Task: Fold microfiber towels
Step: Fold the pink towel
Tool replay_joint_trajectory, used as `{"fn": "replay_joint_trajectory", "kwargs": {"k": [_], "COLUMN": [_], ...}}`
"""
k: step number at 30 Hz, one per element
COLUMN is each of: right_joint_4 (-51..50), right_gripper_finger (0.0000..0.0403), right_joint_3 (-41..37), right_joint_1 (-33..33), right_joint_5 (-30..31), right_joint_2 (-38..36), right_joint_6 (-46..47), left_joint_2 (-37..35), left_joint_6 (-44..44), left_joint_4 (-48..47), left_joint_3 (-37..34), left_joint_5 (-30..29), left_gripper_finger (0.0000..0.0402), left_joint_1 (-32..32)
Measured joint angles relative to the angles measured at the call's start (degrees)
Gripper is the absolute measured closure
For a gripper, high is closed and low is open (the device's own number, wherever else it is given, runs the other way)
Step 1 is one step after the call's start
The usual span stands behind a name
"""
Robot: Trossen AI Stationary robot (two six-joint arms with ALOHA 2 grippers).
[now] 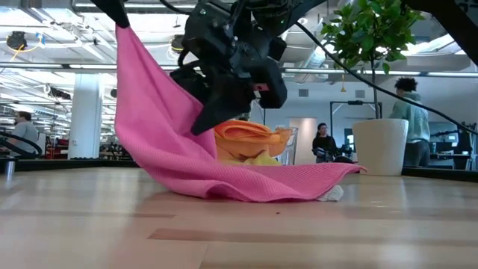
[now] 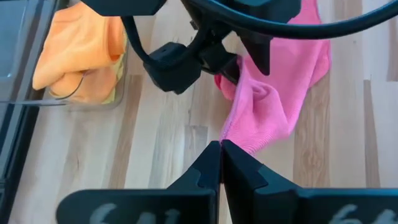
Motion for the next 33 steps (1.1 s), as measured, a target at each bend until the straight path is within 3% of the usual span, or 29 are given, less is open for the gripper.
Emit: {"fn": "replay_joint_trajectory", "kwargs": {"k": [15, 33], "right_joint_4": [-8.54, -14.90], "right_gripper_finger": [0.0230, 0.0283], "right_joint_3": [0.00, -0.02], "right_joint_1": [-0.93, -1.44], "right_joint_5": [3.65, 10.35], "right_joint_2": [0.00, -3.26], "right_joint_6": [2.03, 9.02], "left_joint_2": [0.00, 0.02], "left_joint_6": [-0.07, -0.09], "left_joint_4": [0.02, 0.09], "left_joint_3": [0.04, 0.04], "left_joint_5": [-0.07, 0.24], "left_gripper_finger": [0.0401, 0.0401], "left_joint_1": [0.00, -0.02]}}
